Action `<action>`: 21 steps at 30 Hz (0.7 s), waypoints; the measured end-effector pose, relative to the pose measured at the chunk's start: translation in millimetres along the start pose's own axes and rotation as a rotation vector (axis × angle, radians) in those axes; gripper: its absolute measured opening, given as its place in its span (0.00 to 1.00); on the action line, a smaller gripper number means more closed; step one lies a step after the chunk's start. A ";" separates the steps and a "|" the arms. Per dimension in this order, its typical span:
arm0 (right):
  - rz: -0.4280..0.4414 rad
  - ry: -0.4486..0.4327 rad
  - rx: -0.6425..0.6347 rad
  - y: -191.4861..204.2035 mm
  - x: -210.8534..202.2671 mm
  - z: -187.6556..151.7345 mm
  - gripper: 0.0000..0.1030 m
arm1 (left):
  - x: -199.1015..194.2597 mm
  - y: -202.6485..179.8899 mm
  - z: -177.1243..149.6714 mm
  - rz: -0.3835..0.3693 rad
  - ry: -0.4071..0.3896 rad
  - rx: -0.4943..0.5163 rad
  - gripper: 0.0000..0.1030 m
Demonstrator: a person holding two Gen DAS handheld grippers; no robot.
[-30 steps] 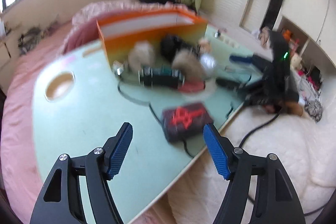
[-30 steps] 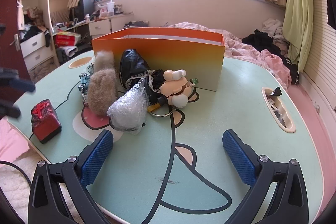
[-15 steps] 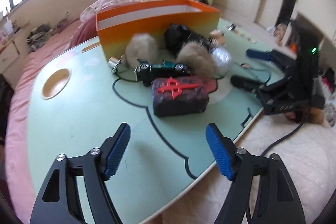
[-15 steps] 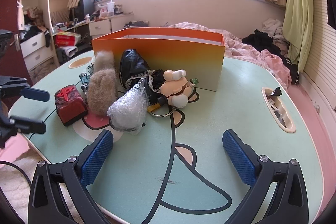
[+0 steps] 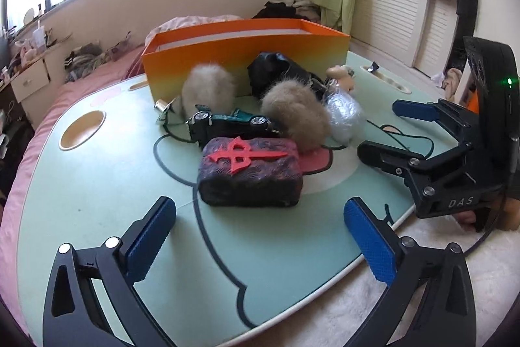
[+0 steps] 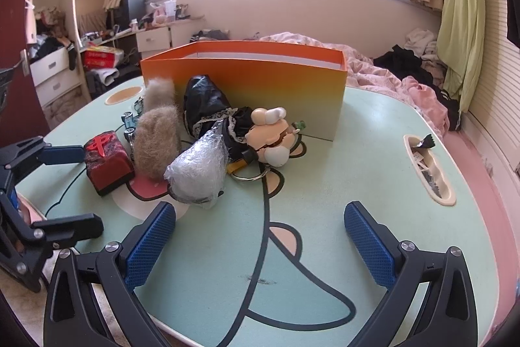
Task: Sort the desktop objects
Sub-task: 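Lift dark red case out with left tool, set it on table, then grasp blue tin in box with right tool, set it on table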
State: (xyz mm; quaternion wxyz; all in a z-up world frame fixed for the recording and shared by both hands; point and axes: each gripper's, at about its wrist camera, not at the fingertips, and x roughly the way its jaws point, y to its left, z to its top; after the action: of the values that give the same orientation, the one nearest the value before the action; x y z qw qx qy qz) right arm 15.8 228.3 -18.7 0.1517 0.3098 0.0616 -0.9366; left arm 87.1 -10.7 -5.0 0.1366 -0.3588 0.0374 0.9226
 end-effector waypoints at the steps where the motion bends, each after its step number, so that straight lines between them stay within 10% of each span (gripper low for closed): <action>1: -0.002 -0.008 -0.002 -1.0 -2.6 2.5 1.00 | 0.7 -4.1 -0.2 -0.003 -0.003 0.003 1.00; 11: 0.002 -0.011 0.005 2.4 15.7 125.9 0.99 | 0.5 -4.3 -0.1 -0.004 -0.038 0.003 1.00; 21: -0.042 0.130 -0.001 8.4 75.0 123.5 0.97 | -1.7 -1.4 0.1 -0.003 -0.047 0.003 1.00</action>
State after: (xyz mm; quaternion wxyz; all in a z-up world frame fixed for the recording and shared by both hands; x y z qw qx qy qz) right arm -108.0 176.1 35.0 0.1280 0.3683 0.0783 -0.9175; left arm 88.6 -9.7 -3.7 0.1392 -0.3370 0.0353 0.9305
